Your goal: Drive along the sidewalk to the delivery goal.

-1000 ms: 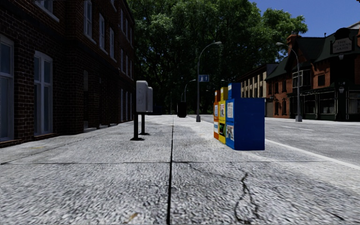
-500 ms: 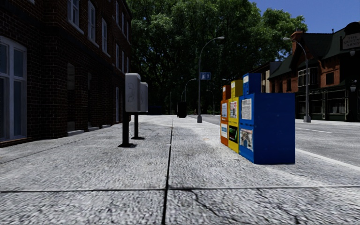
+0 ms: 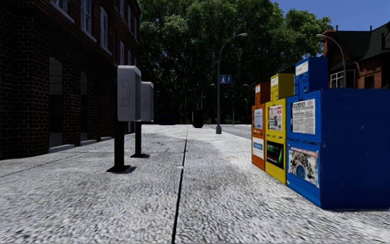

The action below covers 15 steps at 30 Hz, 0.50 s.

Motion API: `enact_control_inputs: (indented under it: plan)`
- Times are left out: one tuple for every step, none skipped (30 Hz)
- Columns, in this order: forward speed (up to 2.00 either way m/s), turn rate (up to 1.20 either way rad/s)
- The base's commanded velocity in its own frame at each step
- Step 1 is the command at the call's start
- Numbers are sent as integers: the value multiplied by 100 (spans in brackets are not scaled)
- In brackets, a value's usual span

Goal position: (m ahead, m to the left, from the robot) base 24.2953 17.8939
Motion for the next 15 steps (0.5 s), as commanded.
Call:
enact_control_inputs:
  plan:
    - [200, 0]
    - [200, 0]
    - [200, 0]
    - [200, 0]
    - [200, 0]
    - [200, 0]
    - [200, 0]
    - [200, 0]
    - [200, 0]
    - [200, 0]
    - [200, 0]
    - [200, 0]
    - [200, 0]
    - [200, 0]
    - [200, 0]
